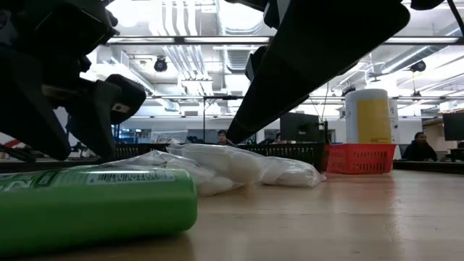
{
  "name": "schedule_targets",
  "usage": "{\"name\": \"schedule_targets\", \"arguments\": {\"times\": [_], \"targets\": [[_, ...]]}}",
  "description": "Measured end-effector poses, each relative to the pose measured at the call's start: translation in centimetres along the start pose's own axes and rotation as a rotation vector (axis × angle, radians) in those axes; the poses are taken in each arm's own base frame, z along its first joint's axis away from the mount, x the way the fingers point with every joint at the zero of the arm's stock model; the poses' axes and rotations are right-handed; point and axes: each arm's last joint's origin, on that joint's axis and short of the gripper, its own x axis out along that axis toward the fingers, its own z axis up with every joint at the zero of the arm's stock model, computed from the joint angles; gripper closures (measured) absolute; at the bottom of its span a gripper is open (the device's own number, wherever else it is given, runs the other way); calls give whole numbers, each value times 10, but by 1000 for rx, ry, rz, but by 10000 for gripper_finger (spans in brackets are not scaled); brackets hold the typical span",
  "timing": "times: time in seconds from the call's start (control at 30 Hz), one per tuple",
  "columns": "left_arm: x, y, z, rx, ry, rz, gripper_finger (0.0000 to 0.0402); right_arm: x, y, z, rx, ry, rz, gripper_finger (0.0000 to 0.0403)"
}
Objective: Pick & Place Travel size toiletries
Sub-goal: Put the top left green shampoo into the right black bin
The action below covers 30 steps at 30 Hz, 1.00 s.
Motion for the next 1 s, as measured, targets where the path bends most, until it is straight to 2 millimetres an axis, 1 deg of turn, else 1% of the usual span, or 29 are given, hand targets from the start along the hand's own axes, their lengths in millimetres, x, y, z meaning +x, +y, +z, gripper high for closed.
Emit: {"name": "schedule_targets", "arguments": {"times": [0.1, 0.17, 0.3, 0.43, 0.5, 0.57, 0.67, 0.77, 1.0], "targets": [[2, 0, -2, -36, 15, -12, 236, 0, 0, 0, 3, 1, -1, 102], [3, -1, -4, -69, 24, -15, 227, 0, -1, -1, 7, 2, -2, 98], [7, -1, -7, -102, 43, -14, 182, 1, -2, 0, 11, 3, -4, 91], [9, -1, -8, -76, 47, -25, 130, 1, -3, 0, 30, 2, -12, 86], [9, -2, -7, -64, 46, -32, 111, 1, -3, -1, 31, 2, -15, 83], [9, -2, -7, -51, 47, -44, 100, 1, -4, -1, 30, -1, -26, 80], [9, -3, -8, -38, 49, -69, 97, 1, -4, -1, 31, -3, -33, 77], [12, -3, -10, -36, 60, -80, 103, 1, -5, -1, 31, -2, -34, 77], [23, -4, -13, -27, 32, -128, 122, 1, -6, 0, 34, -5, -40, 99]]}}
